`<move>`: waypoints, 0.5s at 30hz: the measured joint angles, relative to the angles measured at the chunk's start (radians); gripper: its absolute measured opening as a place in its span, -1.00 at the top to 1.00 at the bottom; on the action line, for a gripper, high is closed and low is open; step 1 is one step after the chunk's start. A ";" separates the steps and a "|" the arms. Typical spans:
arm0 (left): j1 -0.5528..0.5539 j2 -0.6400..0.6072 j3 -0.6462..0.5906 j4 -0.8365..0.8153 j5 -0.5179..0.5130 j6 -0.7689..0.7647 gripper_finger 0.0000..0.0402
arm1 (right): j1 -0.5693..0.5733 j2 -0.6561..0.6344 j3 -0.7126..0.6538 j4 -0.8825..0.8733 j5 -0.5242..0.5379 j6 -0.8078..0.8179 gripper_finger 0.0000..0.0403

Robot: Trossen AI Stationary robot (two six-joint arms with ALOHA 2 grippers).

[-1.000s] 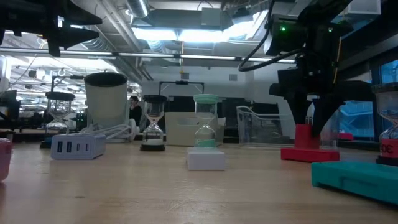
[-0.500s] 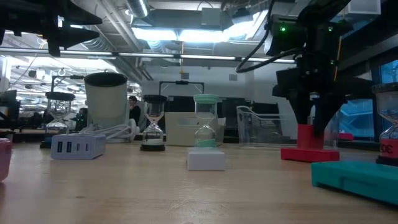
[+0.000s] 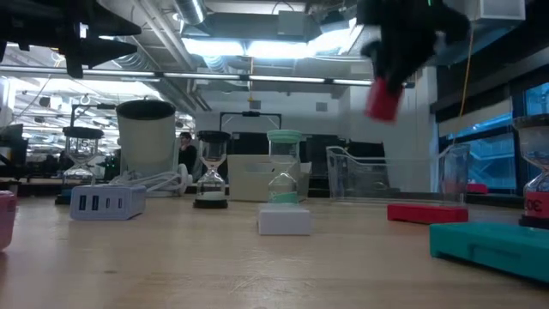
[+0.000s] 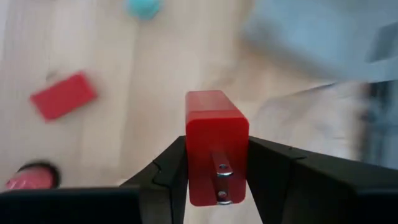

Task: Pick & Place Office items
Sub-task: Put the top right red charger adapter into the top transparent bin

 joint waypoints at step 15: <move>0.000 0.000 0.000 -0.009 -0.002 0.000 -0.08 | -0.342 -0.111 0.086 0.000 0.153 0.204 0.38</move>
